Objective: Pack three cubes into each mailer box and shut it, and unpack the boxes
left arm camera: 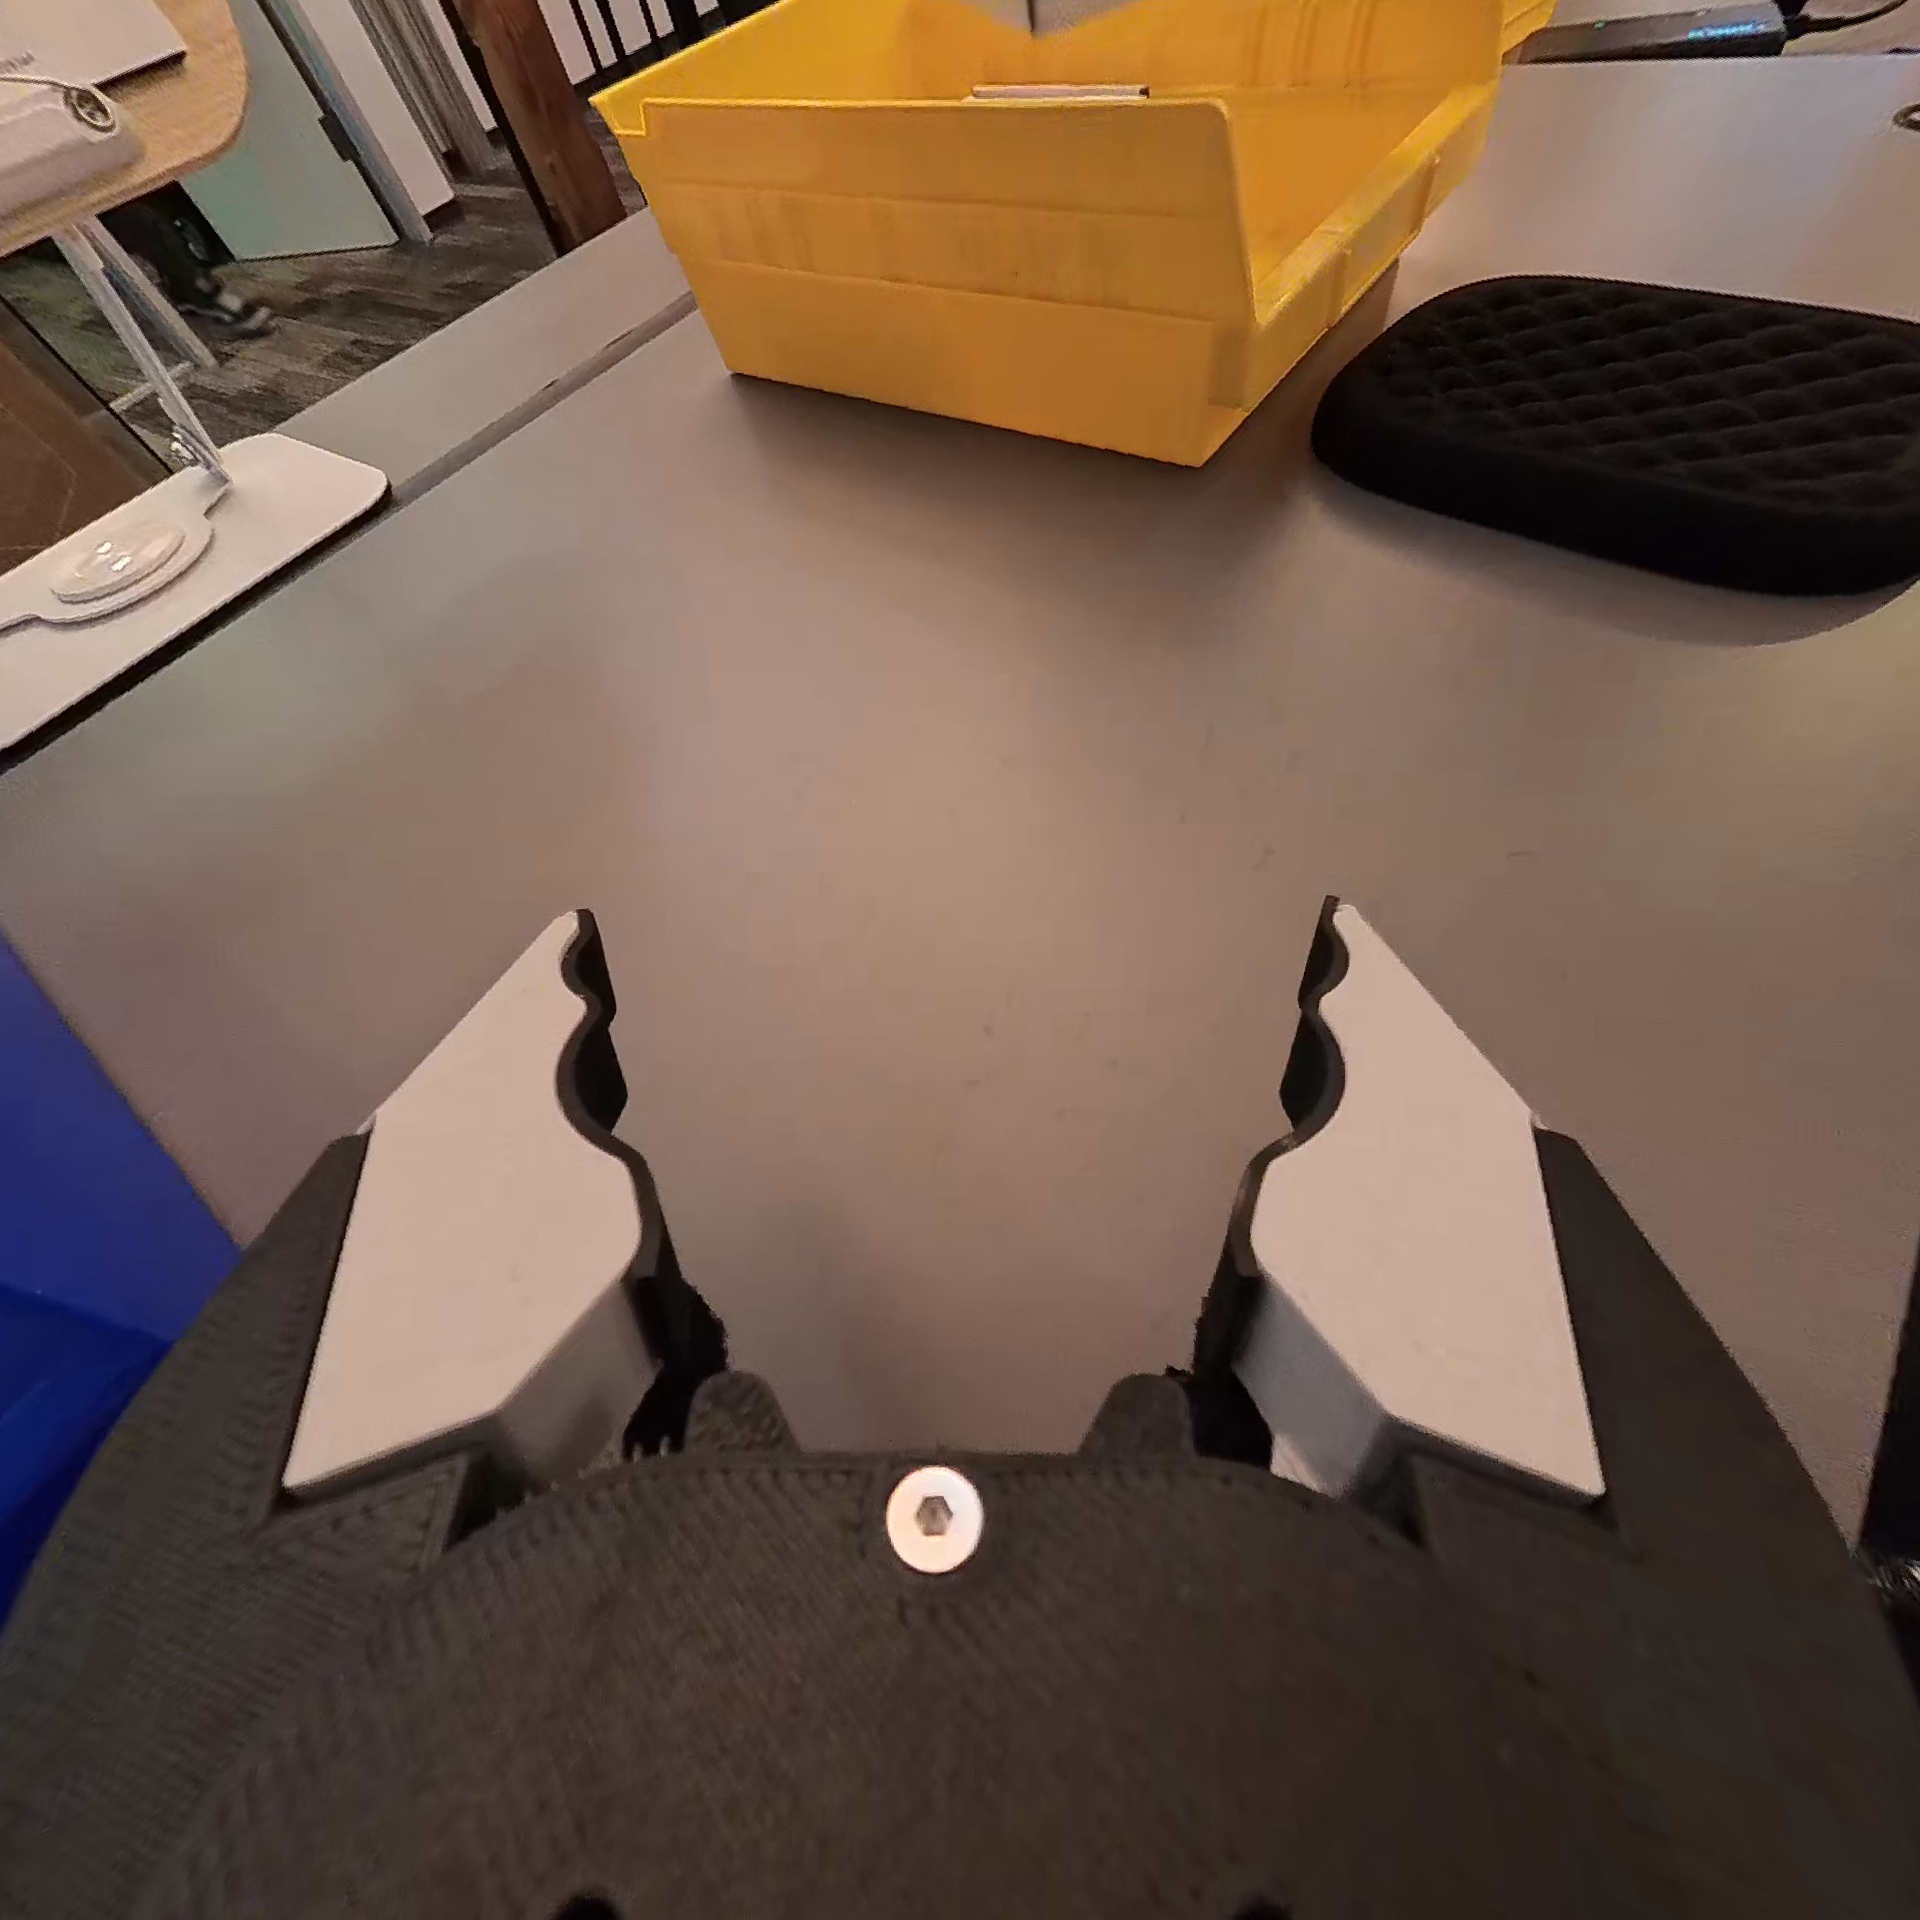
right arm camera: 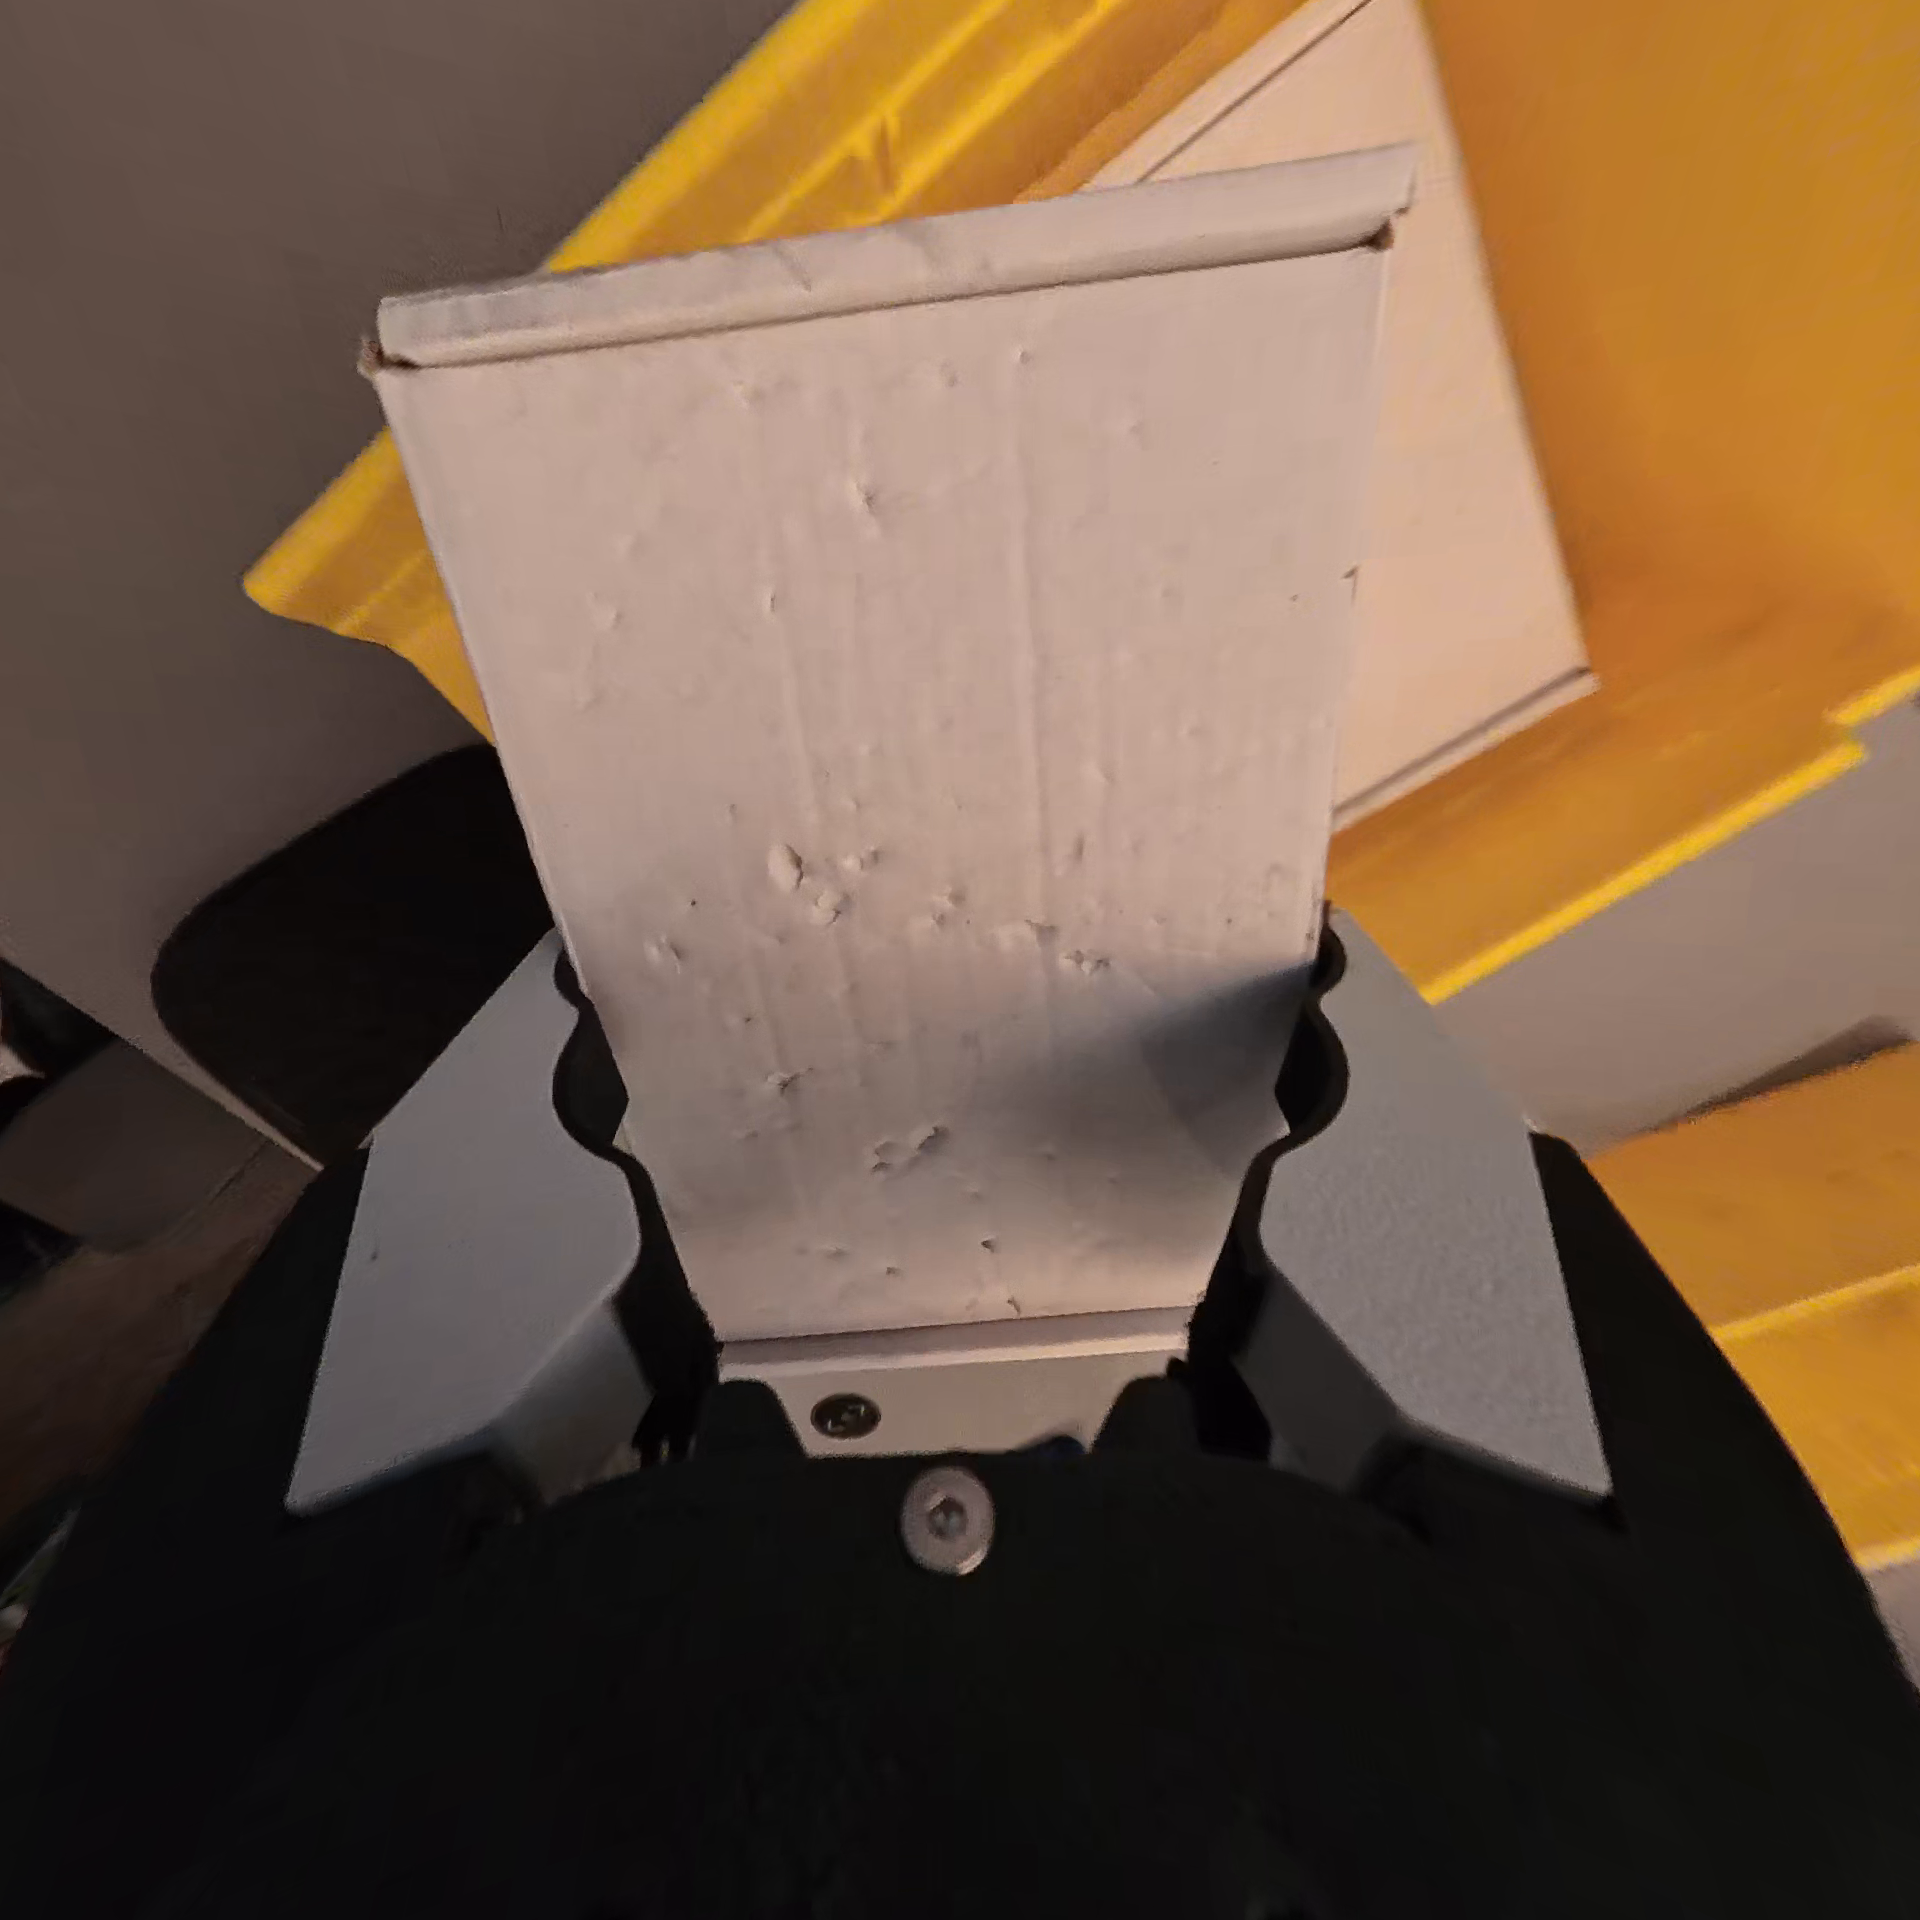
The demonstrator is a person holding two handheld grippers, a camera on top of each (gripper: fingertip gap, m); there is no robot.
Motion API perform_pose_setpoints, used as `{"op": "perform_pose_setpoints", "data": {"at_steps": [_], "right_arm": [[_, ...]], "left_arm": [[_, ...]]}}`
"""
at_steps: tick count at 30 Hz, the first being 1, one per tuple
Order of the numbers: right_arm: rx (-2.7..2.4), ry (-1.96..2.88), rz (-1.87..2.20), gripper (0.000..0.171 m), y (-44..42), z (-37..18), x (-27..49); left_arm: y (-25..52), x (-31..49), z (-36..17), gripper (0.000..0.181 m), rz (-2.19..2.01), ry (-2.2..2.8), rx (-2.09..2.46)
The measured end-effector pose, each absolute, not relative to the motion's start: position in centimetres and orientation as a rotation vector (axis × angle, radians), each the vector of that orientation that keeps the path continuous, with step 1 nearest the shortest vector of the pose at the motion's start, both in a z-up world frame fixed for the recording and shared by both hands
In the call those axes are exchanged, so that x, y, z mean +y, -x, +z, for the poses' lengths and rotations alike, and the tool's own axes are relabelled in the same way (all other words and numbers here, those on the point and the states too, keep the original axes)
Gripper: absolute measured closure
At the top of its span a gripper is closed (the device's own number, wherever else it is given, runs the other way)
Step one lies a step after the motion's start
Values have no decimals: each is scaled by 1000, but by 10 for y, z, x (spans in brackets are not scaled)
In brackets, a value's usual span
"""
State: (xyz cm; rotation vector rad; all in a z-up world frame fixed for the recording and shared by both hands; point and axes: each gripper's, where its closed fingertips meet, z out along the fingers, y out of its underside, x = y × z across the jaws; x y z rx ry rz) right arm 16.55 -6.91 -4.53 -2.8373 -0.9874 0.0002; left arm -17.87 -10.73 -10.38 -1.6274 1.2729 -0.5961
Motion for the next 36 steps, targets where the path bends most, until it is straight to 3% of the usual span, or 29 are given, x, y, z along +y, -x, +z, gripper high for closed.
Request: {"op": "perform_pose_setpoints", "data": {"at_steps": [8,22,36], "right_arm": [[-1326,2771,127,42,-157,-106,-82],[-1433,2754,119,42,-169,-109,-77],[-1716,2751,-194,42,-168,-123,-81]], "left_arm": [[178,-101,-117,49,-560,1690,1291],[178,-95,-132,48,-464,1736,1322],[177,-96,-138,48,-428,1742,1349]]}}
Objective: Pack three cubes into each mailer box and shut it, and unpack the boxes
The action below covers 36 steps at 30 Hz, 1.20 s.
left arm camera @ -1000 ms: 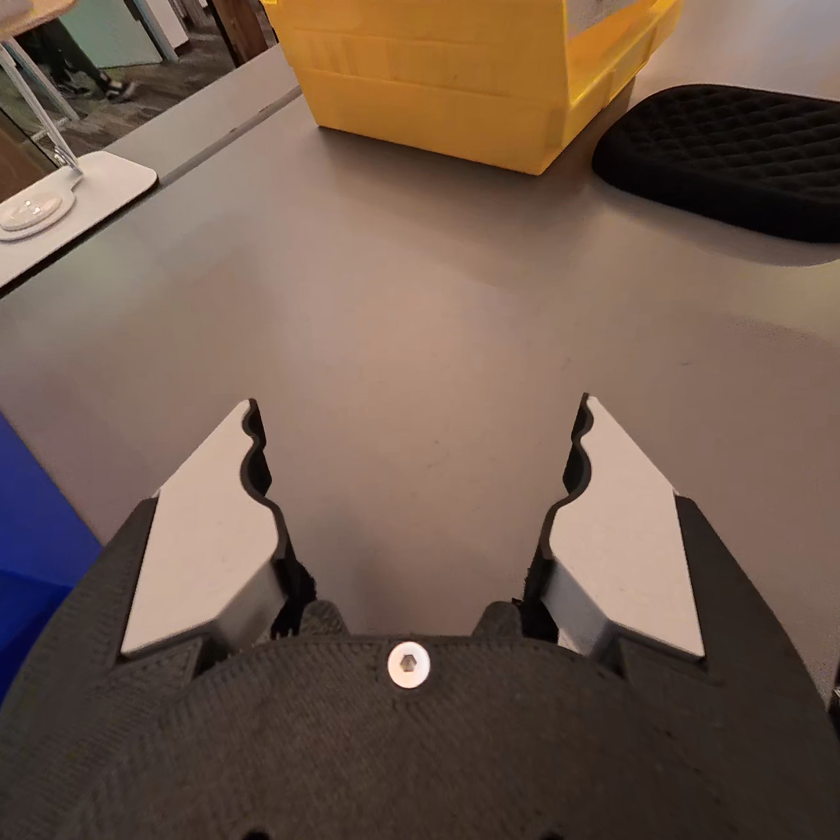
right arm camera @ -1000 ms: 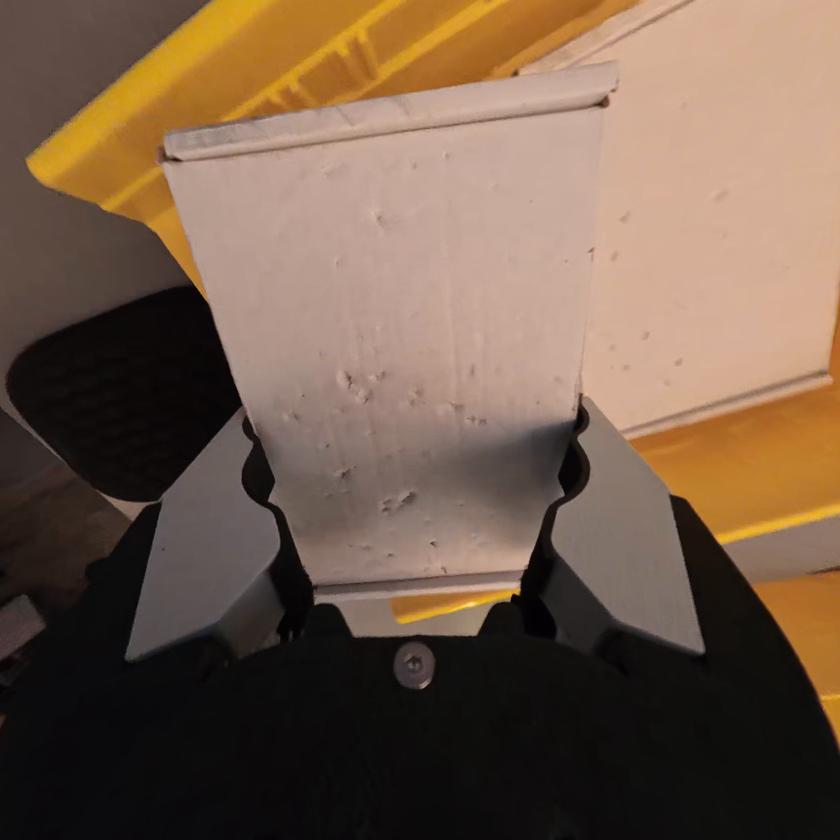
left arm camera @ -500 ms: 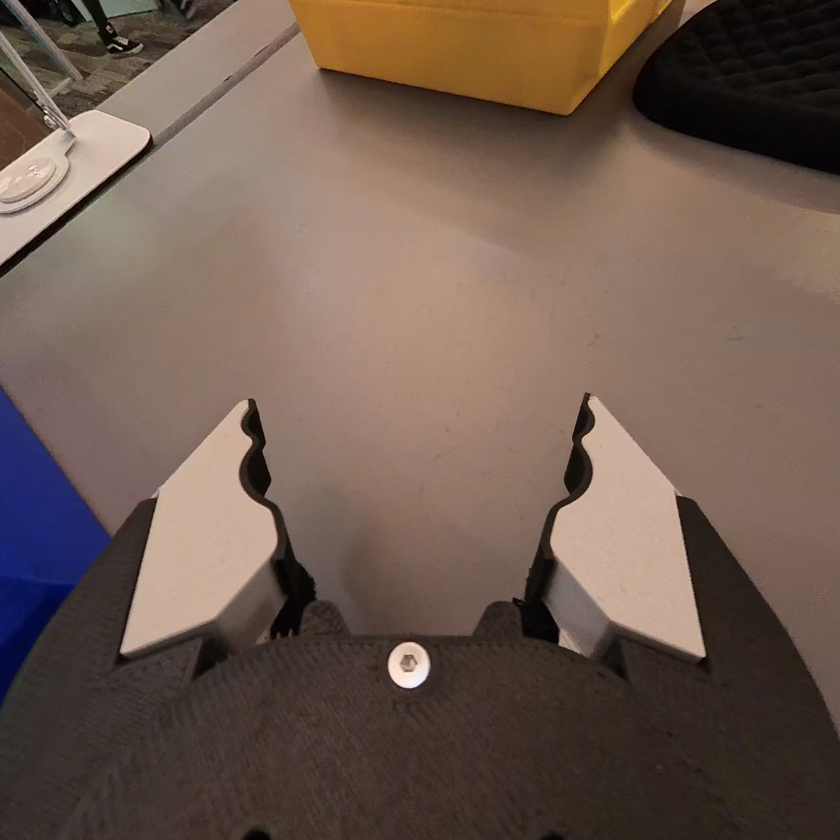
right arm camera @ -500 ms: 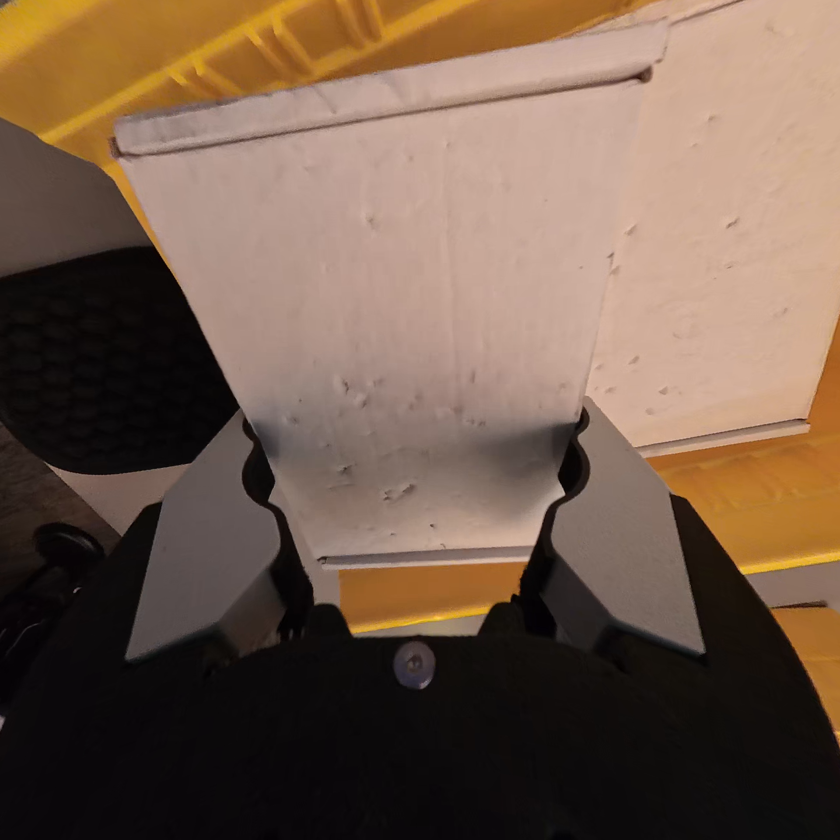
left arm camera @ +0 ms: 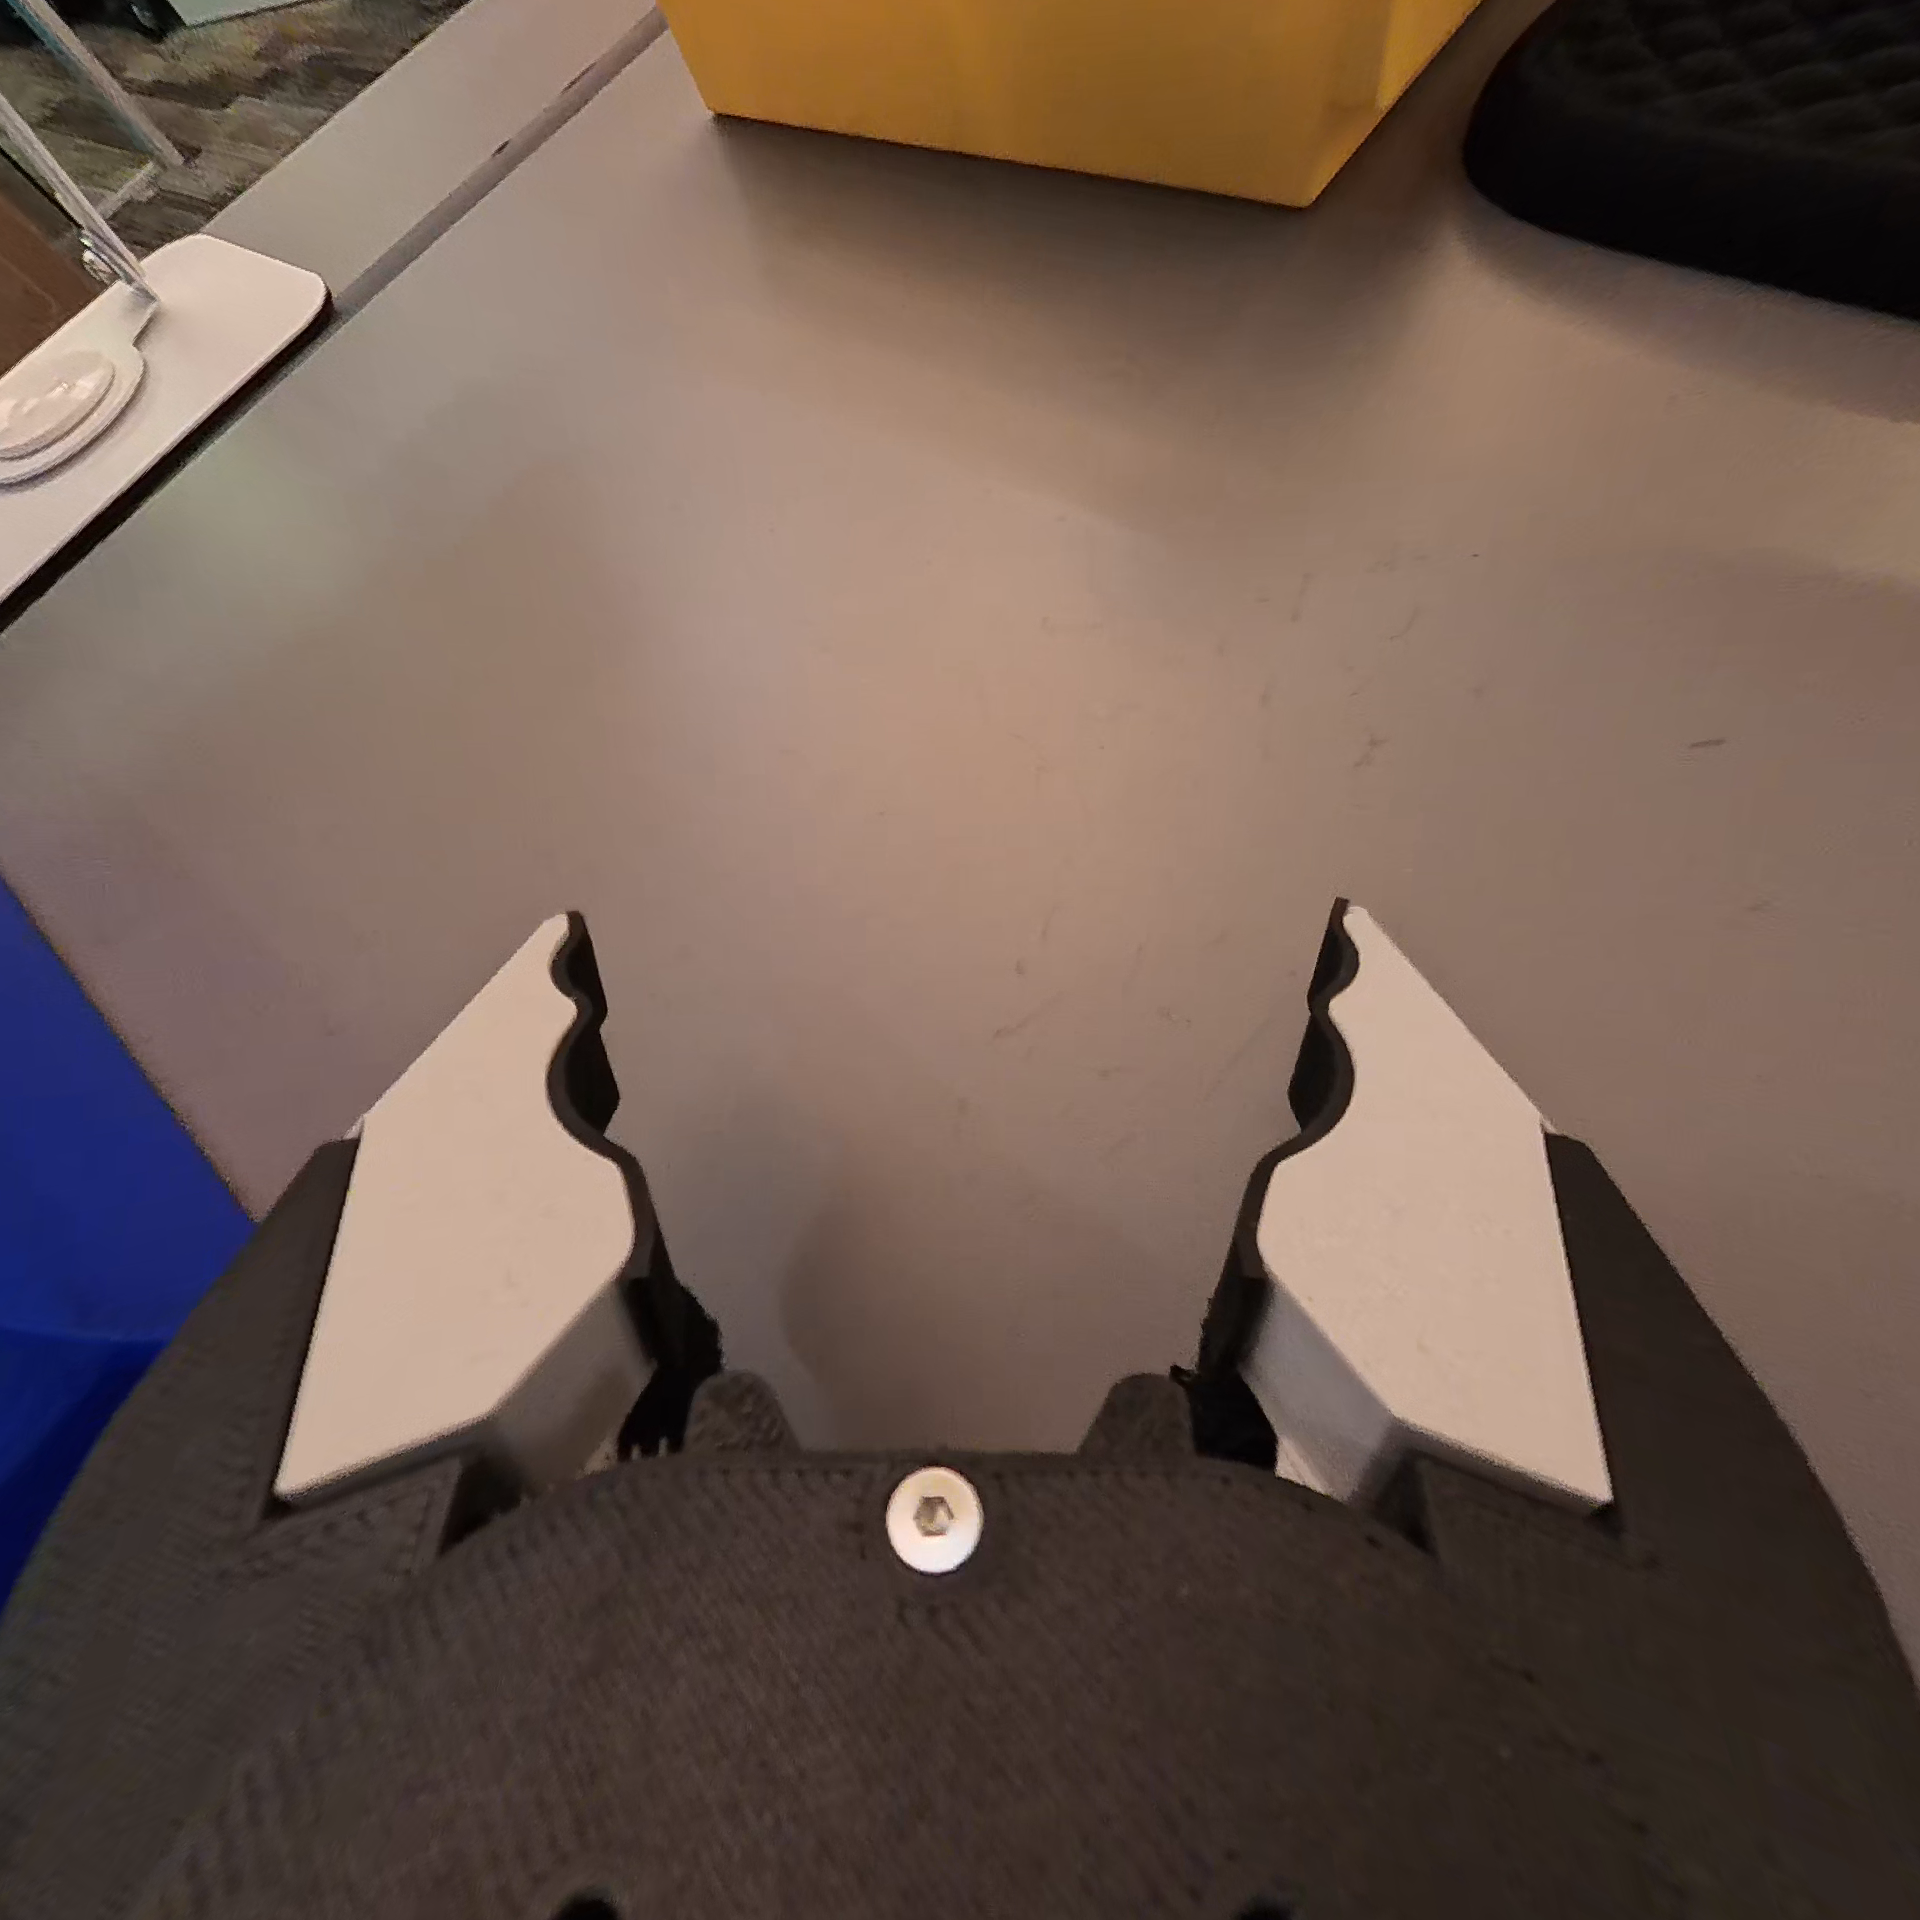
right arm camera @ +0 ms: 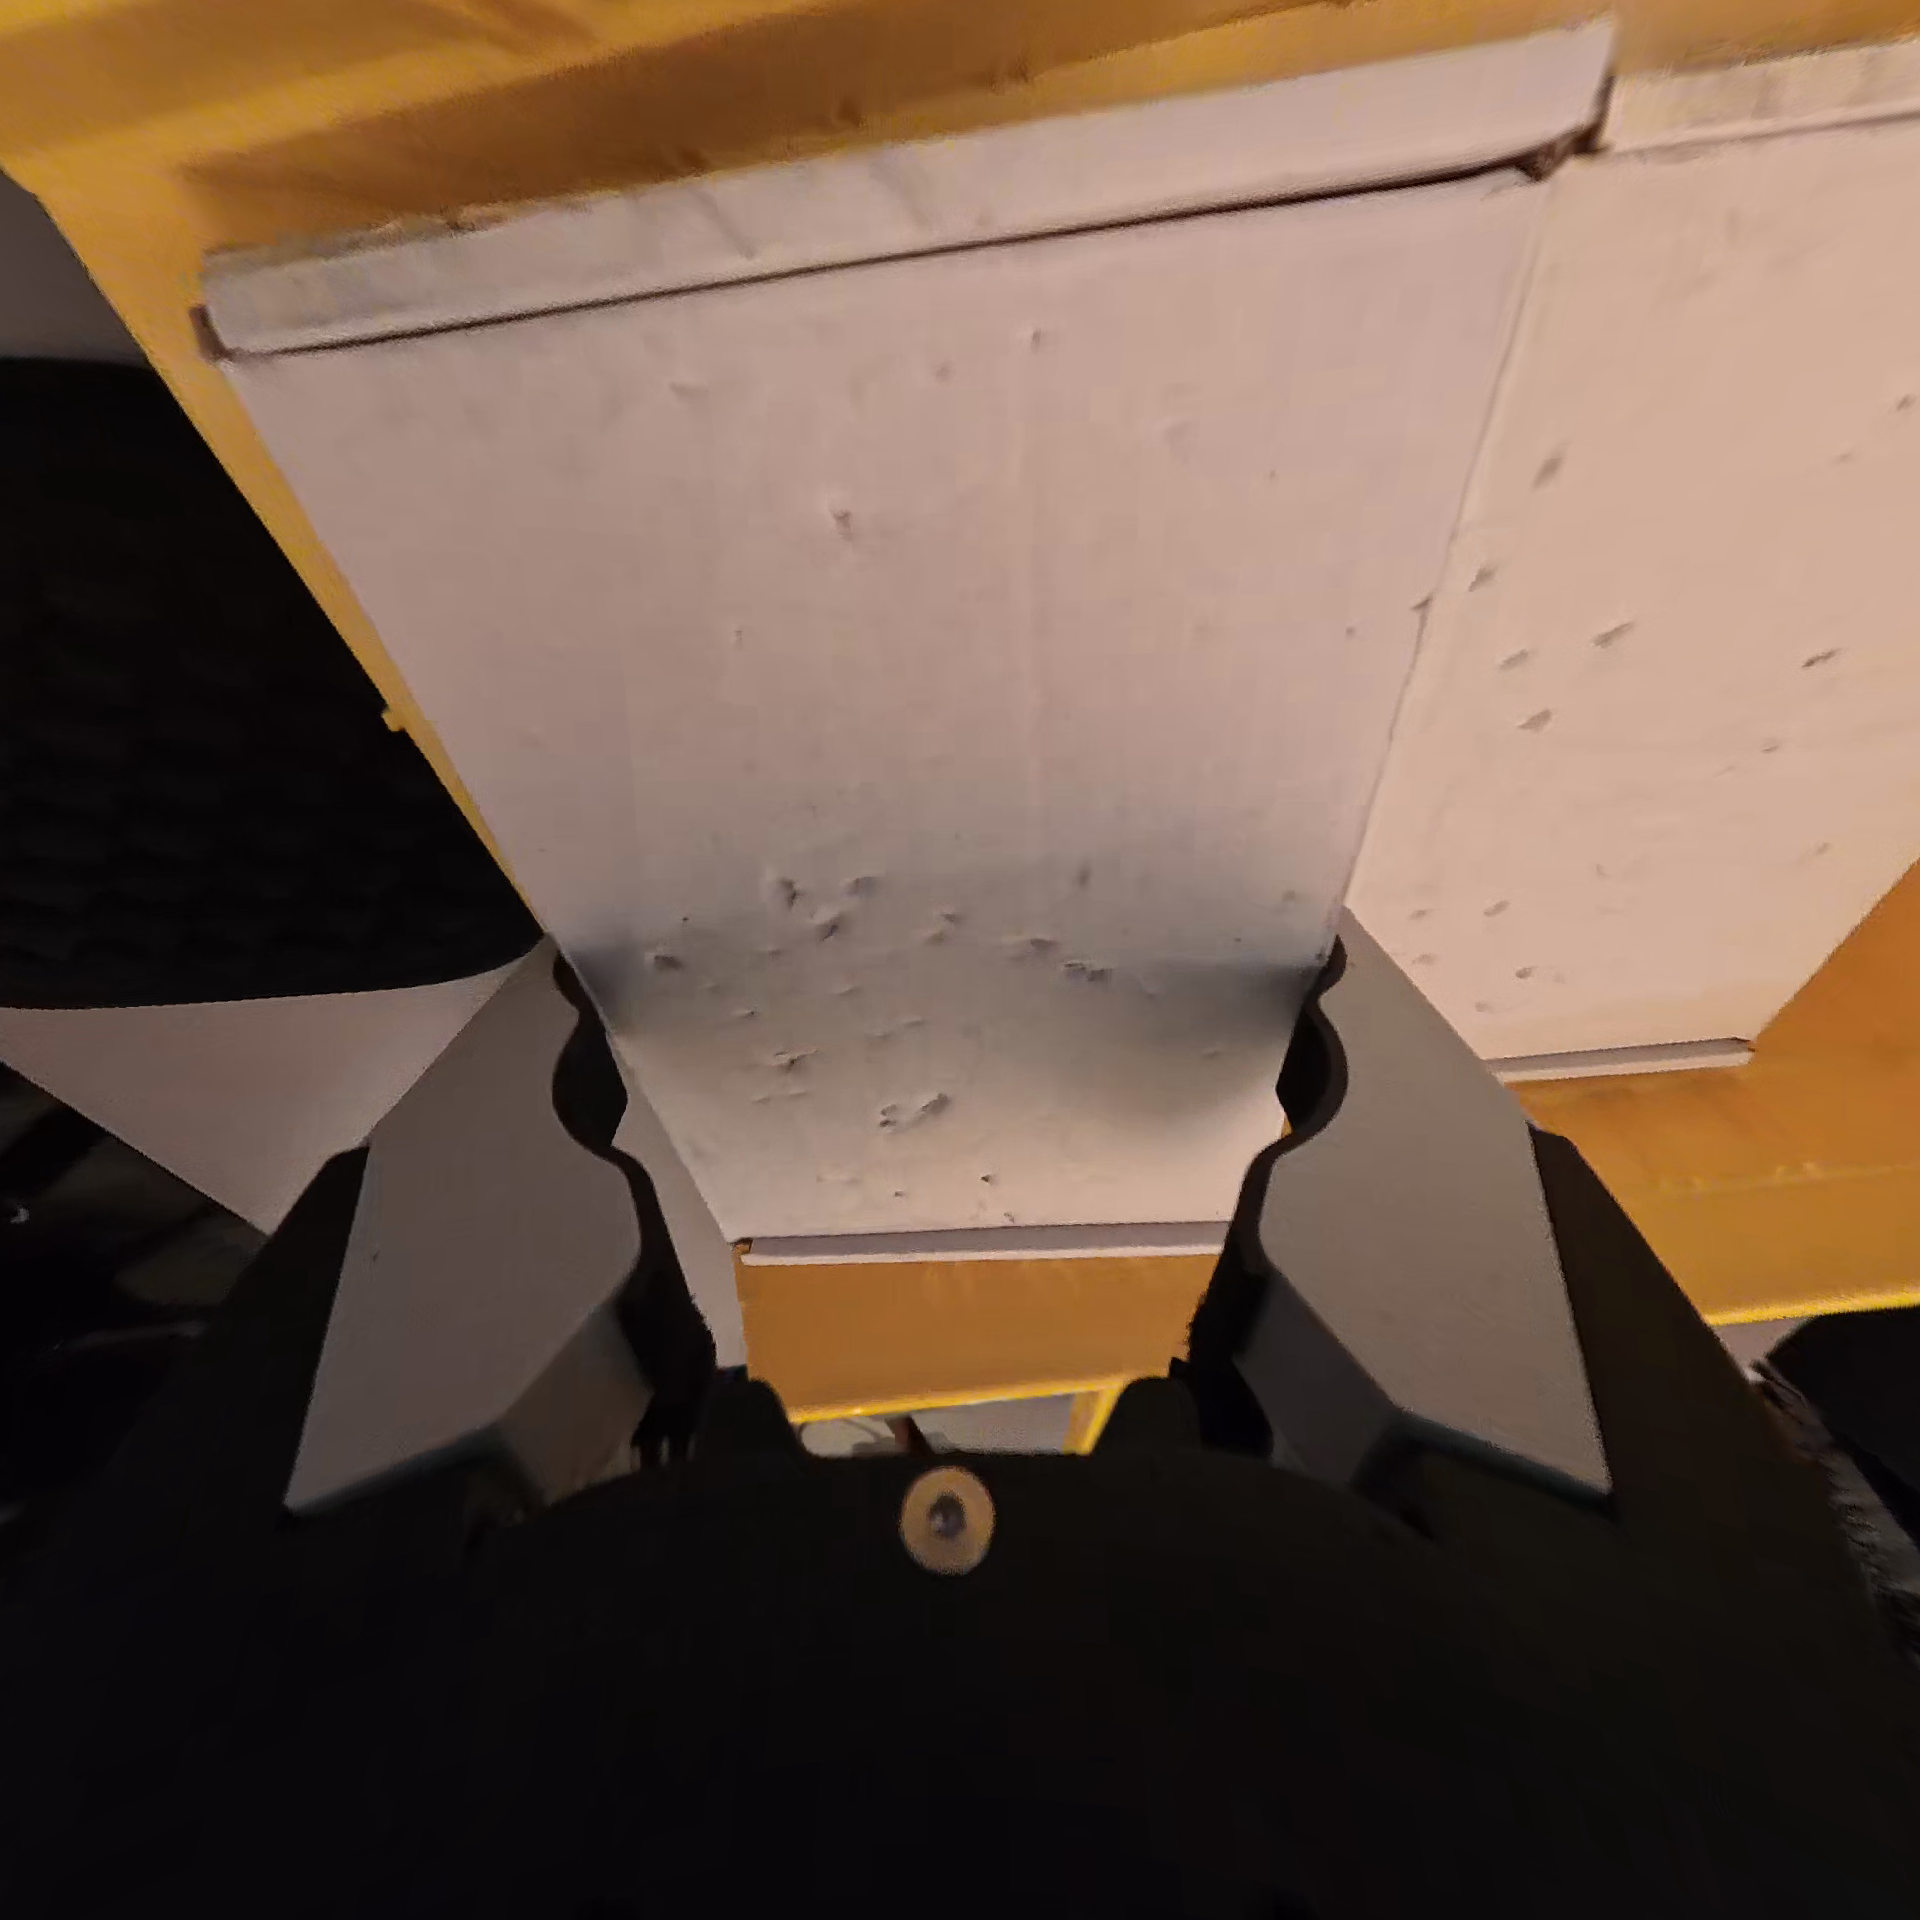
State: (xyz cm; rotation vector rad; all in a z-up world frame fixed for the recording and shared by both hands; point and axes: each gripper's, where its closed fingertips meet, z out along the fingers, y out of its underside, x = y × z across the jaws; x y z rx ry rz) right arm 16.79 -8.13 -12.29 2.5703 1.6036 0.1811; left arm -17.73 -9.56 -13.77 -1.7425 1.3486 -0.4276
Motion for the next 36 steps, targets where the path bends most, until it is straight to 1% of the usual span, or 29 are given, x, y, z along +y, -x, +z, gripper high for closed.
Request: {"op": "perform_pose_setpoints", "data": {"at_steps": [3,6,10,11,16,18,20,21,22,25,27,29,30,31,32,33,34,36], "right_arm": [[1602,-2574,257,41,-173,-121,-73],[1557,-2585,251,41,-178,-125,-73],[1564,-2610,294,45,-179,-124,-67],[1577,-2611,333,42,-181,-123,-64],[1602,-2626,444,44,-186,-114,-60],[1591,-2645,505,48,-191,-109,-64],[1600,-2781,479,58,-187,-97,-65],[1576,-2895,432,66,-184,-87,-64],[1551,-3030,405,70,-182,-73,-61],[1372,-3530,387,83,-188,-11,-41],[1148,-3899,350,97,-198,40,-29],[797,-4222,307,96,-217,82,-20],[480,-4331,382,96,-239,91,-18],[115,-4380,464,96,-262,90,-15],[-124,-4348,391,98,-276,77,-11],[-298,-4247,248,107,-284,53,-8],[-397,-4125,143,118,-288,26,-8],[-470,-3988,97,120,-292,-14,-10]], "left_arm": [[177,-97,-138,49,-420,1737,1357],[177,-98,-138,49,-423,1732,1362],[176,-100,-137,49,-431,1724,1366],[176,-100,-137,49,-433,1722,1367],[176,-101,-136,49,-432,1720,1368],[177,-100,-132,49,-437,1714,1349],[177,-99,-122,50,-482,1701,1305],[178,-100,-113,51,-540,1694,1271],[179,-102,-100,54,-613,1682,1230],[195,-93,-42,60,-724,1602,1089],[220,-63,10,64,-626,1542,971],[256,-19,68,74,-442,1484,821],[275,3,95,78,-355,1463,758],[292,26,119,80,-274,1460,707],[308,50,140,80,-190,1479,661],[325,75,156,80,-99,1526,619],[343,98,164,80,-16,1602,585],[376,133,157,80,68,1831,503]]}}
